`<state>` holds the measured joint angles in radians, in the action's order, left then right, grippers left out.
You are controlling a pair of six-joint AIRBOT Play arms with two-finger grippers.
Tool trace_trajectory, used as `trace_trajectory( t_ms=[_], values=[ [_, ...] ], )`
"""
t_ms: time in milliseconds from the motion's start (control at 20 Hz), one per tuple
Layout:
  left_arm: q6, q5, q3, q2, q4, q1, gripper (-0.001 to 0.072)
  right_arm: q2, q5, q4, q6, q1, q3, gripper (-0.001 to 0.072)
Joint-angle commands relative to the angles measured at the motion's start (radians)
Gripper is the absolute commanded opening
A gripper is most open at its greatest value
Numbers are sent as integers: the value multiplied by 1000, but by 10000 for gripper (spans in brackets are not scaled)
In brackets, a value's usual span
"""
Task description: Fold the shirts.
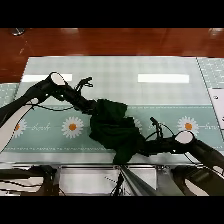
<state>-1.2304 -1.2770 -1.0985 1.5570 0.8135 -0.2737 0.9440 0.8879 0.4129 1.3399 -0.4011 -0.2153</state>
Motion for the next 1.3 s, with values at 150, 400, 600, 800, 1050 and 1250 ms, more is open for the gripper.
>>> trace_trajectory(
  t_ms=[150, 400, 600, 800, 1050, 1250],
  values=[
    [-4, 0, -1, 0, 1, 6, 25, 92, -27, -27, -130, -12, -98, 24],
    [-3, 0, -152, -89, -134, 121, 25, 92, 195, 253, -38, 164, -445, 23],
    [30, 169, -448, -252, -291, 248, 25, 92, 351, 405, 66, 391, -1097, 23],
    [42, 216, -674, -398, -290, 323, 25, 91, 450, 482, 112, 408, -1696, 23],
    [24, 190, -713, -645, -116, 356, 25, -67, 516, 593, 112, 397, -1931, 23],
    [-72, -92, -698, -788, 113, 356, 25, -210, 574, 729, 123, 397, -1883, 23]
  ],
)
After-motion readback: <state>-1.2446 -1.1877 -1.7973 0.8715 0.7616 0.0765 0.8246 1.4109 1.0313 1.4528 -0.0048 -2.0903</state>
